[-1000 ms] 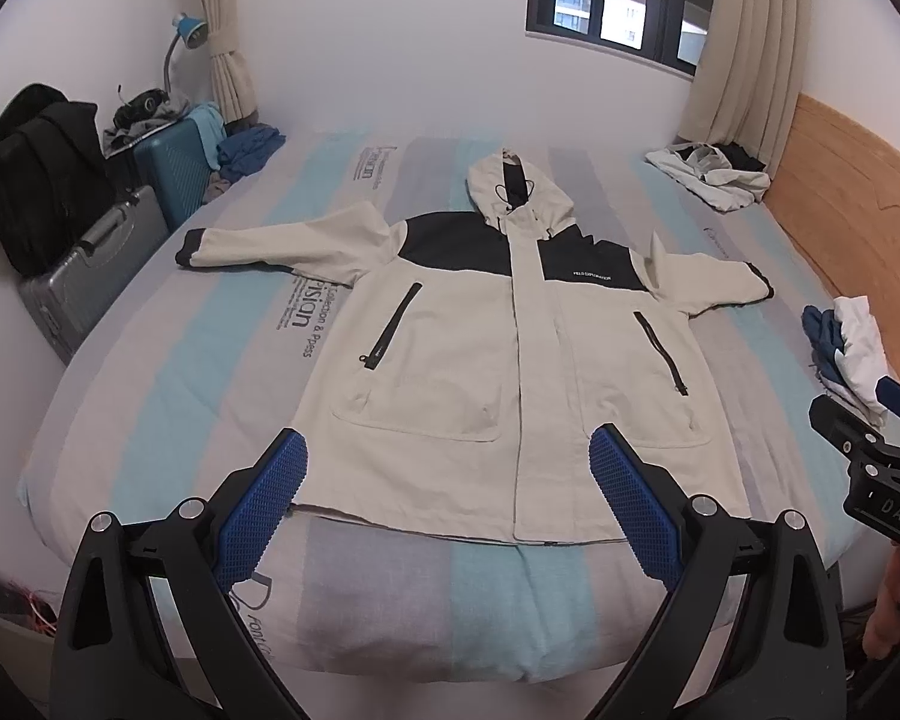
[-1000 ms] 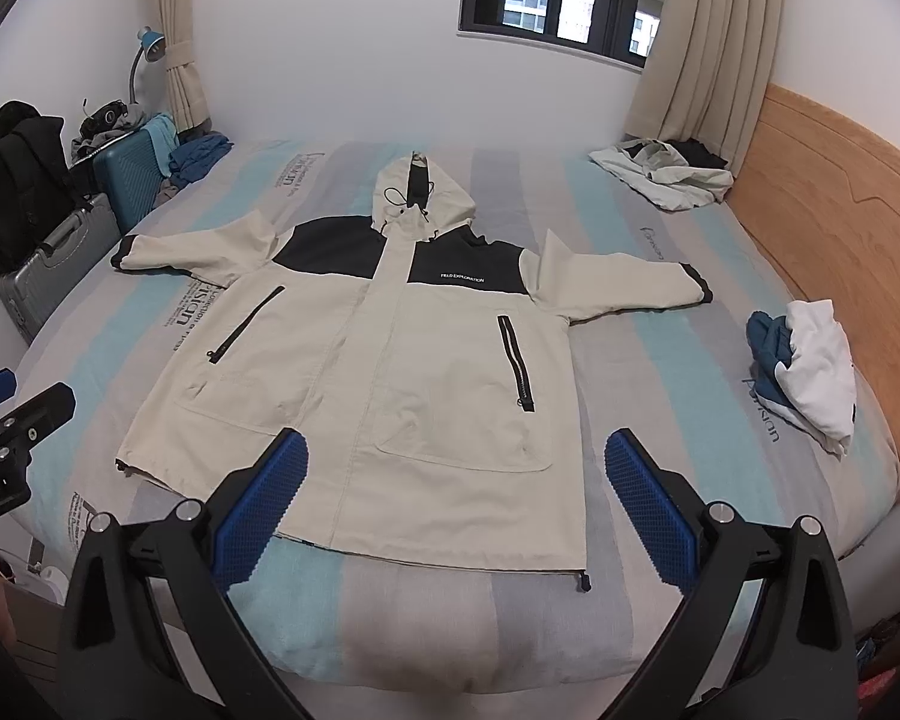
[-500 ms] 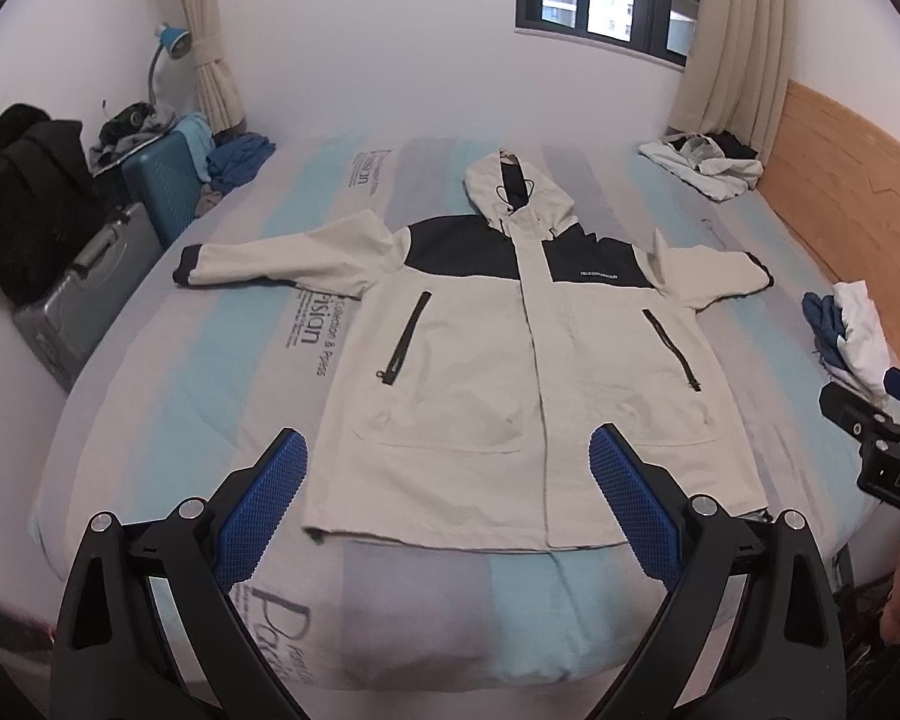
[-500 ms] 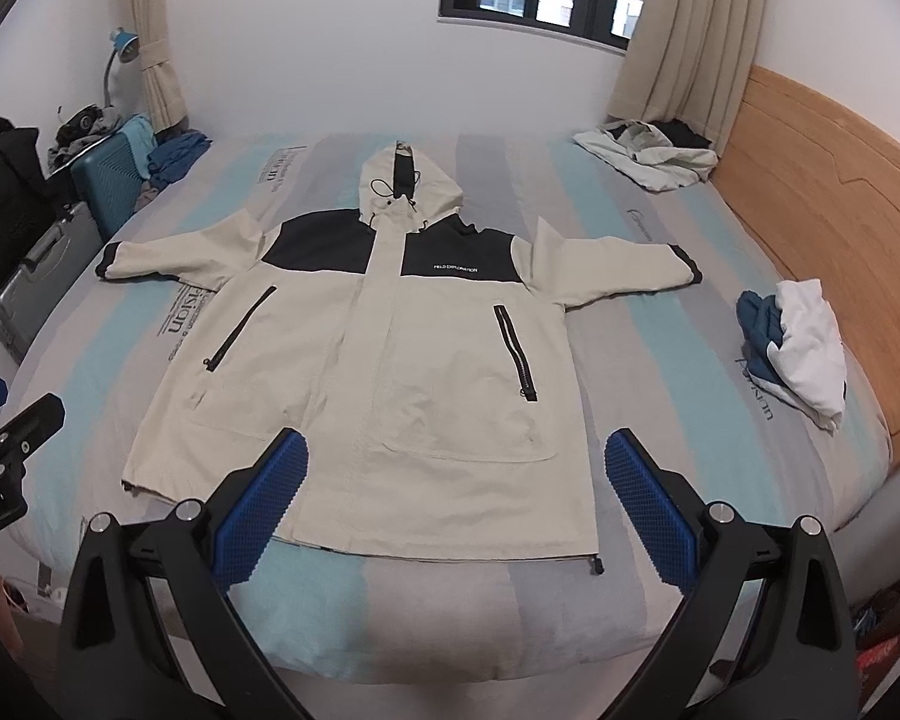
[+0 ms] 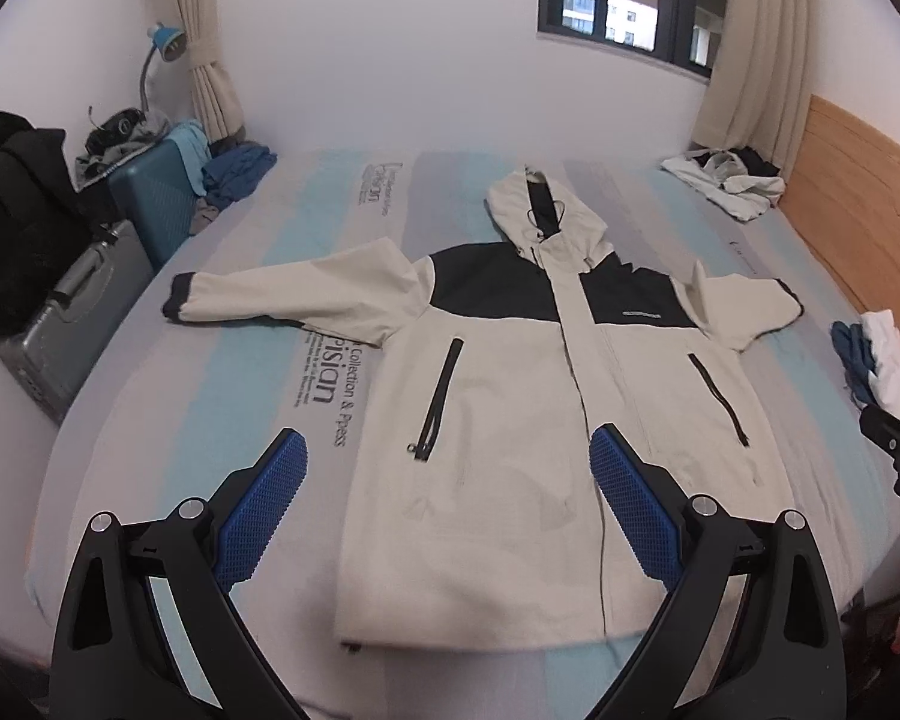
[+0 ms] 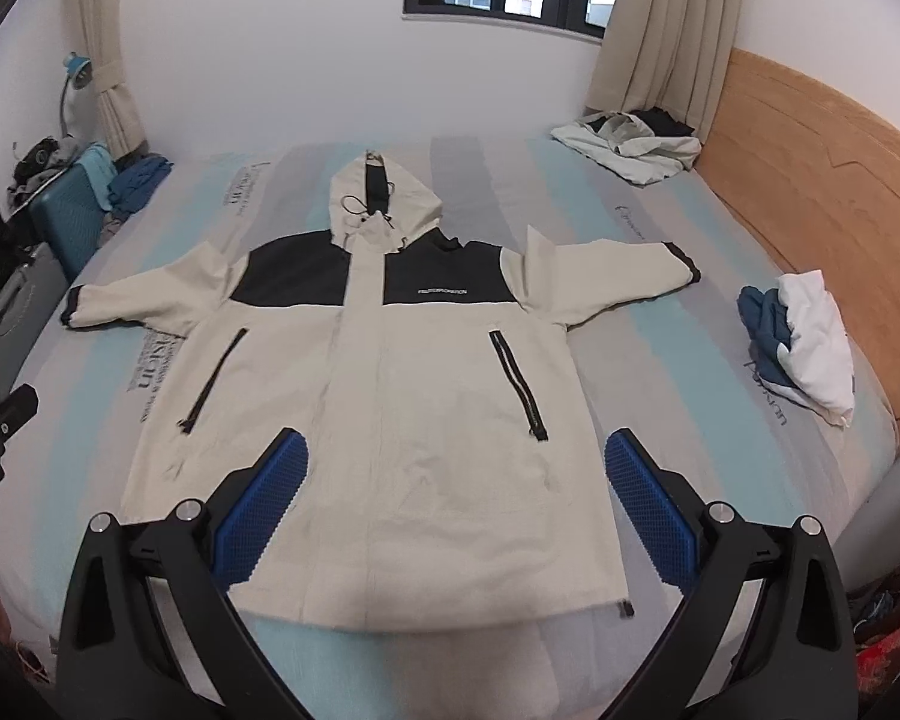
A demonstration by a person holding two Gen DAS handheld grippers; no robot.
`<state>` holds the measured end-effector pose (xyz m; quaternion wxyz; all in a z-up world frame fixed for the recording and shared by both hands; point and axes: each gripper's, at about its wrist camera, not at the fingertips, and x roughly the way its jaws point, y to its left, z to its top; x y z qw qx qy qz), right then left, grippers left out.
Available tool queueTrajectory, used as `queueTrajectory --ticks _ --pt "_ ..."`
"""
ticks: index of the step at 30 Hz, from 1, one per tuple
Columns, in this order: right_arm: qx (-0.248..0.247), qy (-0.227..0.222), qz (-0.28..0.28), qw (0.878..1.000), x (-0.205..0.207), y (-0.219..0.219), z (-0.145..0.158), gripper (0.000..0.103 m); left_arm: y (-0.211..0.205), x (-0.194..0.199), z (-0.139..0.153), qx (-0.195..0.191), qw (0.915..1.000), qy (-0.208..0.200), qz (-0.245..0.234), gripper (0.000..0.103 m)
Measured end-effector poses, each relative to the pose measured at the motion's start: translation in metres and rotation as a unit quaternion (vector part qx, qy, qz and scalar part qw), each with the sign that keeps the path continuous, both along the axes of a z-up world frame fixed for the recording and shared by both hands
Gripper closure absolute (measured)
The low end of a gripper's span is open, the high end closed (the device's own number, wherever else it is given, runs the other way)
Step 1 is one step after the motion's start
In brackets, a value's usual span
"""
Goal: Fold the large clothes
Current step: 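Lower the right gripper onto the jacket sleeve cuff and close on it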
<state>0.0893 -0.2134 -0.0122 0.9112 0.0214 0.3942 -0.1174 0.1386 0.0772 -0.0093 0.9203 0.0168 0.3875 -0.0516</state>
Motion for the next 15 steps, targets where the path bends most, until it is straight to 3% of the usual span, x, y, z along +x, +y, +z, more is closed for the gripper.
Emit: queueTrajectory --ticks 3,5,10,15 --pt "-0.001 -0.003 0.005 1.0 0.049 -0.021 -0.02 0.007 -0.015 0.037 -0.015 -0.015 0.9999 -0.005 0.0 0.009" --pt "-0.003 -0.005 0.013 1.0 0.081 -0.034 -0.032 0.007 -0.031 0.067 -0.029 -0.001 1.0 -0.005 0.004 0.009" --pt "0.006 0.025 0.032 0.999 0.156 -0.071 -0.068 0.007 -0.062 0.133 -0.057 -0.011 0.9994 0.015 0.029 0.009" --pt "0.012 0.047 0.052 0.997 0.21 -0.102 -0.086 0.007 -0.098 0.186 -0.07 0.015 0.9989 0.033 0.028 0.009"
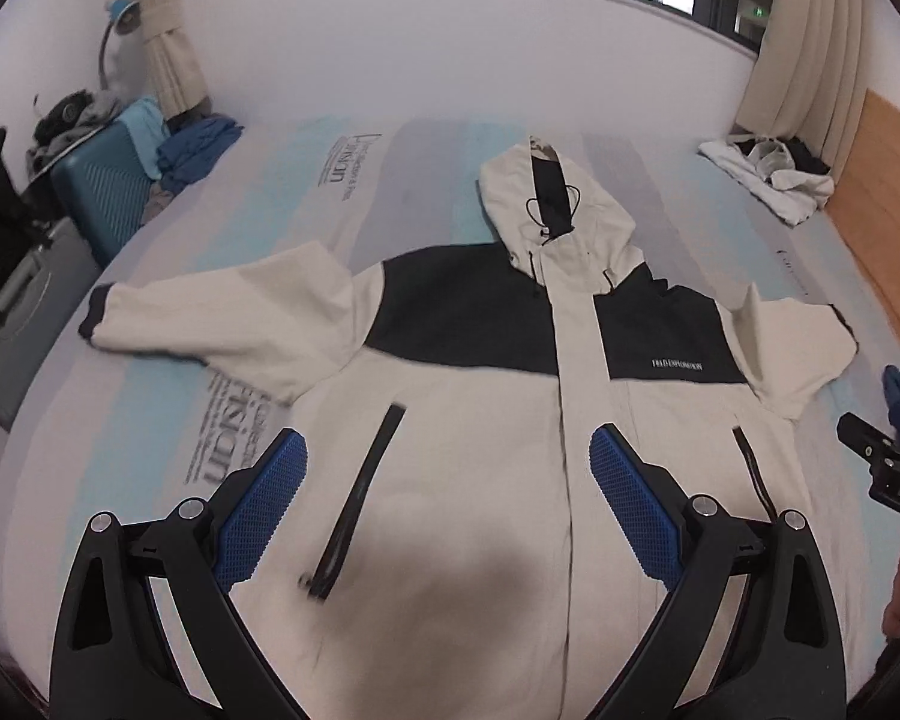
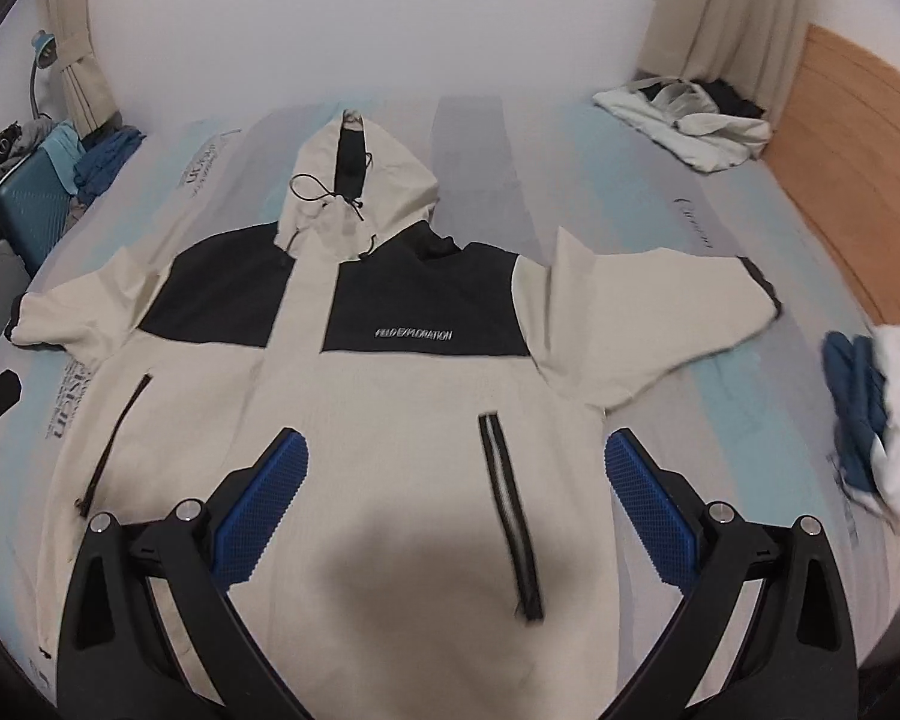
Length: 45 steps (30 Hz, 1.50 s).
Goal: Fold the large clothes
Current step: 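Lower the right gripper onto the jacket sleeve cuff and close on it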
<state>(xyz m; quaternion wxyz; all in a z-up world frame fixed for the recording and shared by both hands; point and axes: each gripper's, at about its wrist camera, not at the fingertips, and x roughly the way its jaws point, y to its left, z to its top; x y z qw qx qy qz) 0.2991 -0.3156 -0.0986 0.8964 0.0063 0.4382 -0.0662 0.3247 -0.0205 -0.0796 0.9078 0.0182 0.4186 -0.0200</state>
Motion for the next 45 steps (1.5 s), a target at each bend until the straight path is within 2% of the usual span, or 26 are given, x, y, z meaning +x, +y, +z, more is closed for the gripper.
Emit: queueTrajectory --ticks 3,8,15,17,23,26,30,33,39,41,43,45 --pt "-0.003 0.009 0.006 1.0 0.029 -0.014 -0.01 0.007 -0.013 0.026 -0.007 0.015 0.9999 0.002 0.006 0.009" --pt "-0.017 0.006 -0.001 1.0 0.07 -0.032 -0.026 0.007 -0.016 0.07 -0.028 0.005 0.9995 0.027 0.014 0.009" --pt "-0.019 0.004 -0.046 0.999 0.118 -0.079 -0.063 0.008 -0.028 0.13 -0.072 0.025 0.9992 0.023 -0.021 0.009" --pt "-0.026 0.005 -0.069 0.997 0.126 -0.11 -0.071 0.008 -0.033 0.153 -0.097 0.035 0.9978 0.045 -0.034 0.009" --pt "-0.071 0.026 -0.121 0.99 0.151 -0.245 -0.086 0.007 -0.041 0.189 -0.128 0.033 0.9967 0.061 -0.042 0.009" --pt "-0.056 0.029 -0.149 0.987 0.157 -0.316 -0.095 0.007 -0.049 0.206 -0.14 0.036 0.9963 0.065 -0.043 0.009" --pt "-0.054 0.073 -0.182 0.979 0.165 -0.392 -0.114 0.007 -0.059 0.223 -0.155 0.039 0.9956 0.073 -0.043 0.009" --pt "-0.027 0.101 -0.201 0.974 0.176 -0.446 -0.13 0.007 -0.072 0.236 -0.17 0.042 0.9951 0.077 -0.046 0.009" --pt "0.001 0.112 -0.237 0.965 0.193 -0.506 -0.152 0.008 -0.083 0.256 -0.201 0.053 0.9927 0.095 -0.051 0.009" --pt "0.013 0.118 -0.238 0.964 0.198 -0.515 -0.159 0.013 -0.082 0.26 -0.208 0.044 0.9928 0.102 -0.046 0.009" --pt "0.032 0.124 -0.234 0.964 0.203 -0.524 -0.165 0.024 -0.082 0.261 -0.212 0.042 0.9928 0.103 -0.043 0.008" --pt "0.037 0.131 -0.225 0.965 0.208 -0.525 -0.169 0.028 -0.082 0.261 -0.215 0.042 0.9929 0.103 -0.041 0.007"
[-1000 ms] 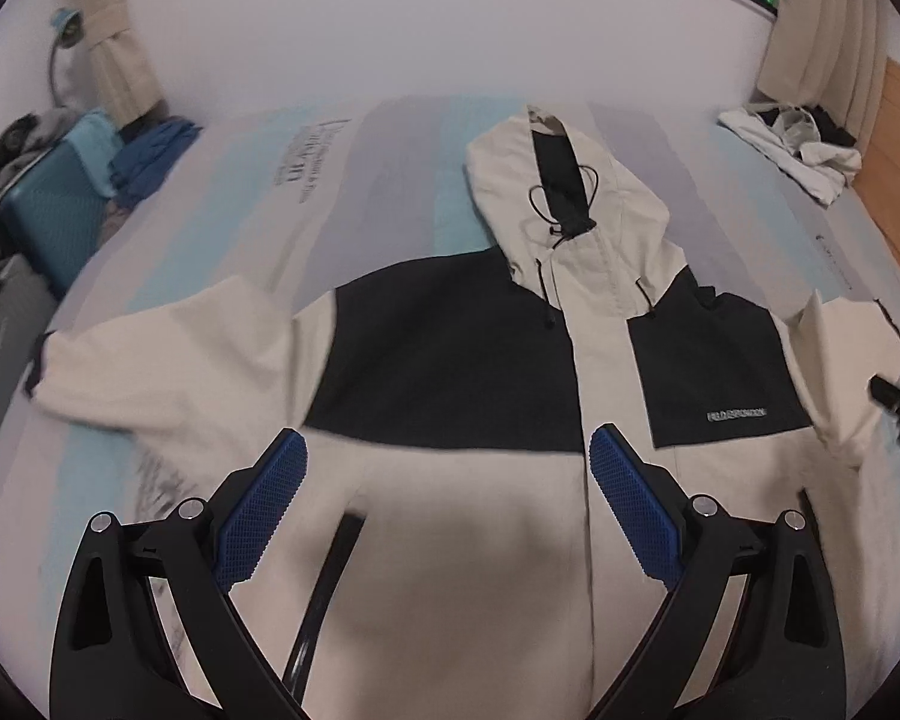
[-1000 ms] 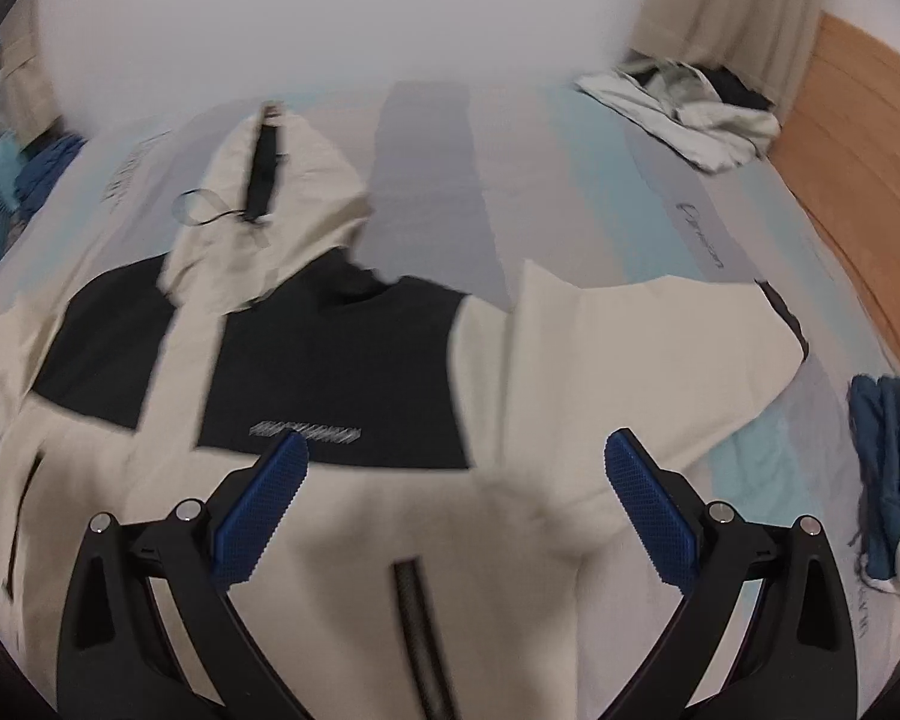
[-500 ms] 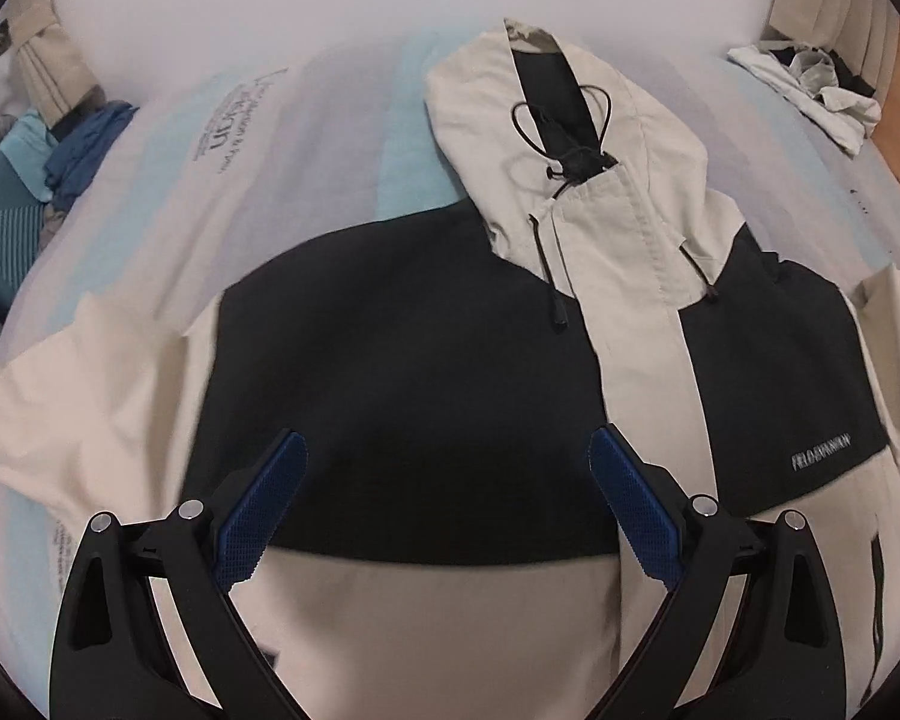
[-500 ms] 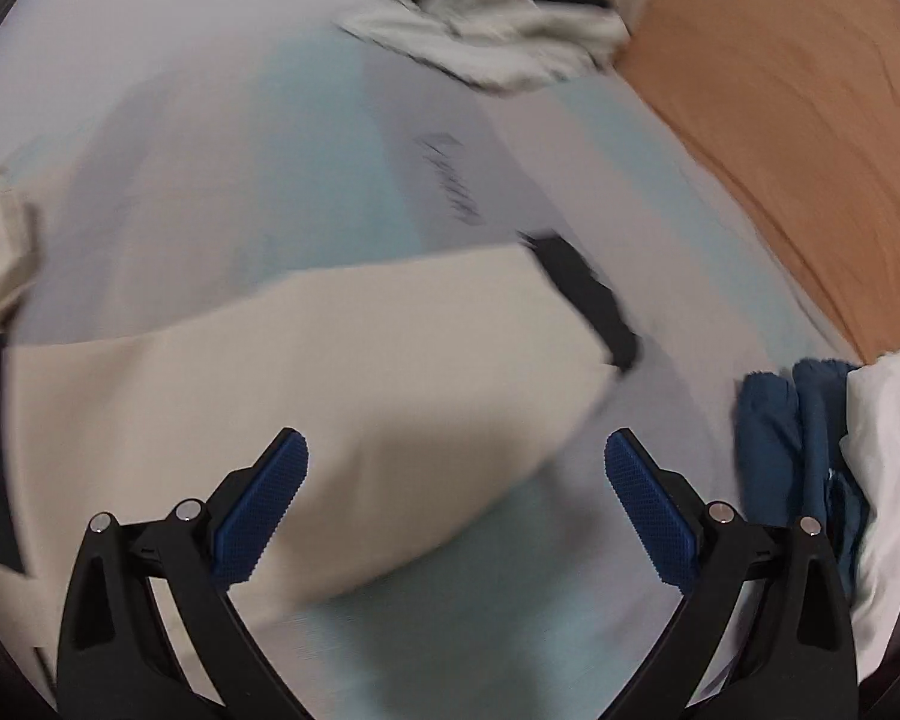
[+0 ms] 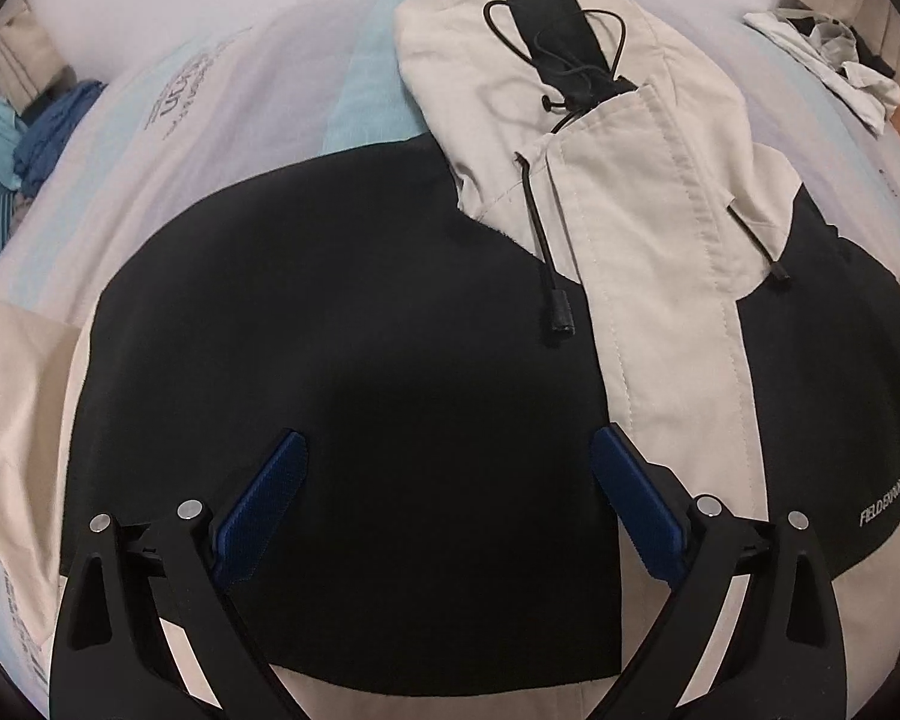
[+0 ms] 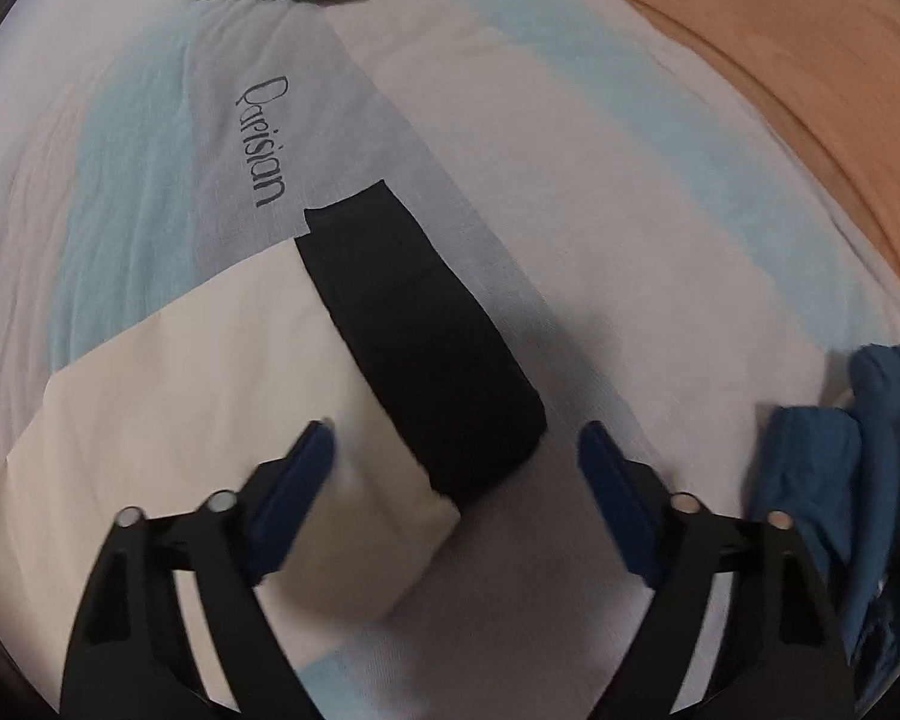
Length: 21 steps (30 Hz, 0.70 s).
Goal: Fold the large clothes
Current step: 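Lower the right gripper onto the jacket sleeve cuff and close on it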
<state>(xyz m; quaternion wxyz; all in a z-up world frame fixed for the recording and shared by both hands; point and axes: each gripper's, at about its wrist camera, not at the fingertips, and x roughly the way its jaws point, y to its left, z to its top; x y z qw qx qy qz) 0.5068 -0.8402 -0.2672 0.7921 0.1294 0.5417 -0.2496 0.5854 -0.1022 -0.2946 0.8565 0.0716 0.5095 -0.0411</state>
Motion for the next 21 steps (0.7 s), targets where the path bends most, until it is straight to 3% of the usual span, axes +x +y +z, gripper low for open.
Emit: queueTrajectory --ticks 8,11,13,16,17,19,21 --pt "0.032 -0.005 -0.008 0.999 -0.002 -0.005 0.001 0.037 0.001 0.0 -0.003 0.002 0.9999 0.003 0.011 0.005" --pt "0.031 -0.011 -0.019 0.999 -0.002 -0.006 0.002 0.032 0.0 0.0 -0.003 0.004 0.9999 0.005 0.014 0.005" --pt "0.026 -0.01 -0.028 0.999 -0.008 -0.008 0.002 0.022 0.0 0.001 -0.003 0.005 0.9998 0.005 0.017 0.005" --pt "0.064 -0.02 -0.046 0.997 -0.008 -0.015 -0.006 0.02 -0.003 -0.003 -0.004 0.007 0.9997 0.002 0.023 0.005" --pt "0.068 -0.029 -0.041 0.996 -0.008 -0.013 -0.006 0.021 -0.004 -0.004 -0.004 0.009 0.9997 0.0 0.024 0.005" --pt "0.078 -0.032 -0.031 0.996 -0.008 -0.011 -0.008 0.035 -0.006 -0.009 -0.004 0.009 0.9996 -0.002 0.026 0.005" --pt "0.085 -0.037 -0.038 0.995 -0.01 -0.011 -0.009 0.037 -0.008 -0.013 -0.005 0.011 0.9995 -0.003 0.029 0.005"
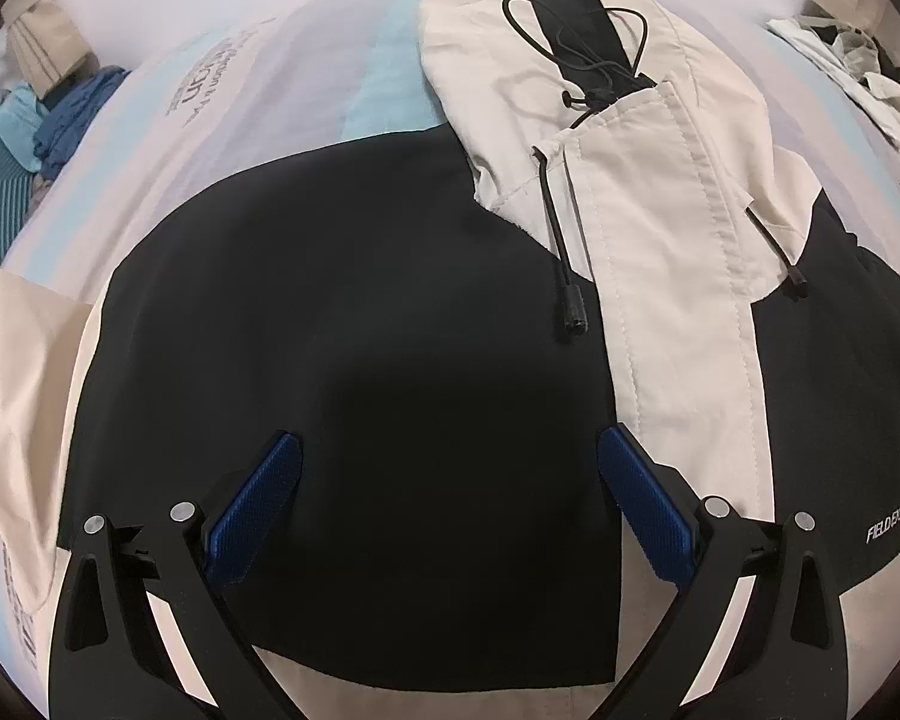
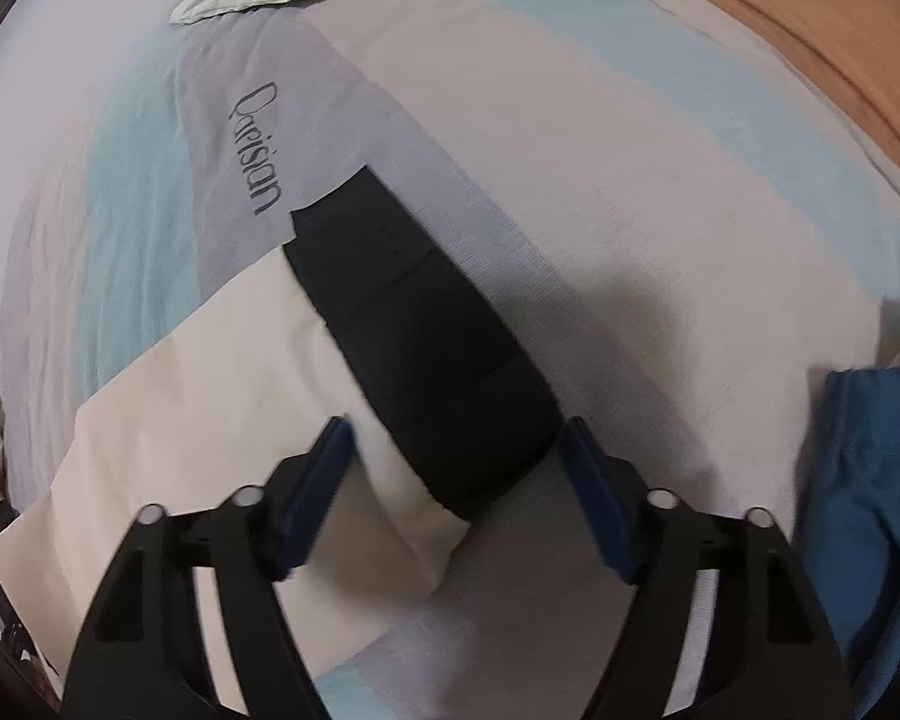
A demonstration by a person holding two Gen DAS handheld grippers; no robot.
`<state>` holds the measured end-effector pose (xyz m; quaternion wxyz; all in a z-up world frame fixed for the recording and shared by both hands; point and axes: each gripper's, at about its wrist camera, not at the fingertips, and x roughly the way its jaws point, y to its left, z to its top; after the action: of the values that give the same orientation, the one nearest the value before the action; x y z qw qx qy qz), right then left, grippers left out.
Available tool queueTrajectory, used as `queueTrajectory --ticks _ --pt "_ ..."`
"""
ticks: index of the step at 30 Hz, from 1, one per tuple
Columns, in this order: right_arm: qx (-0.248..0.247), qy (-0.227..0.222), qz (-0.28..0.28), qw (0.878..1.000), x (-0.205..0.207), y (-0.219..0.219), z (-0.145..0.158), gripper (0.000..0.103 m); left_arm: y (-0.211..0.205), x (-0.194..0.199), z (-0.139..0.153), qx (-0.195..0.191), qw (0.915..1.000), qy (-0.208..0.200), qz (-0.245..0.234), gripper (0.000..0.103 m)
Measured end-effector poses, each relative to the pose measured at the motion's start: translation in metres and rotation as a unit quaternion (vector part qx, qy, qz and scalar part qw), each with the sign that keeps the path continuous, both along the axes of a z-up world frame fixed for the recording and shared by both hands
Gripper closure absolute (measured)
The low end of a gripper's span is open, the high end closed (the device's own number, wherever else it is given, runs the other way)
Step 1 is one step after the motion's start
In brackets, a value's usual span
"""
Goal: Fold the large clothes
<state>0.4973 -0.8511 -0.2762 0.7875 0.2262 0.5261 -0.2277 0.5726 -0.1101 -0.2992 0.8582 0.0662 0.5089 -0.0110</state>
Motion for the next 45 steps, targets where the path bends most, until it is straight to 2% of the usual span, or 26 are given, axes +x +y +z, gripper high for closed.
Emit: queueTrajectory --ticks 3,7,11,15,19,24,28,30,35,41,45 --pt "0.006 -0.013 -0.01 1.0 -0.005 0.0 0.005 0.045 -0.003 -0.003 0.001 0.006 1.0 0.0 0.001 0.005" --pt "-0.015 -0.017 0.002 1.0 -0.007 0.014 0.018 0.056 -0.005 -0.005 0.004 0.01 0.9999 0.001 0.003 0.005" --pt "-0.053 -0.01 -0.001 0.999 -0.011 0.033 0.038 0.058 -0.011 -0.009 0.01 0.026 0.9996 -0.008 0.005 0.006" --pt "-0.076 -0.03 0.042 0.996 -0.015 0.071 0.069 0.06 -0.013 -0.014 0.02 0.029 0.9995 -0.01 0.011 0.008" --pt "-0.074 -0.053 0.091 0.992 -0.015 0.125 0.098 0.06 -0.015 -0.025 0.032 0.025 0.9995 -0.019 0.002 0.008" --pt "-0.064 -0.071 0.152 0.984 -0.013 0.222 0.128 0.061 -0.012 -0.051 0.049 0.045 0.9977 -0.036 -0.034 0.007" --pt "-0.048 -0.089 0.185 0.977 -0.006 0.305 0.146 0.061 0.024 -0.06 0.064 0.037 0.9982 -0.043 -0.018 0.007" --pt "-0.039 -0.101 0.21 0.972 -0.003 0.362 0.151 0.062 0.053 -0.062 0.069 0.034 0.9985 -0.043 -0.005 0.007" --pt "-0.022 -0.108 0.262 0.959 0.004 0.497 0.146 0.063 0.135 -0.072 0.077 0.025 0.9982 -0.043 0.033 0.007" --pt "0.037 -0.105 0.258 0.96 0.022 0.625 0.122 0.064 0.236 -0.087 0.085 0.018 0.9966 -0.038 0.071 0.007" --pt "0.048 -0.101 0.272 0.956 0.03 0.708 0.107 0.064 0.282 -0.082 0.086 0.013 0.9962 -0.04 0.076 0.007"
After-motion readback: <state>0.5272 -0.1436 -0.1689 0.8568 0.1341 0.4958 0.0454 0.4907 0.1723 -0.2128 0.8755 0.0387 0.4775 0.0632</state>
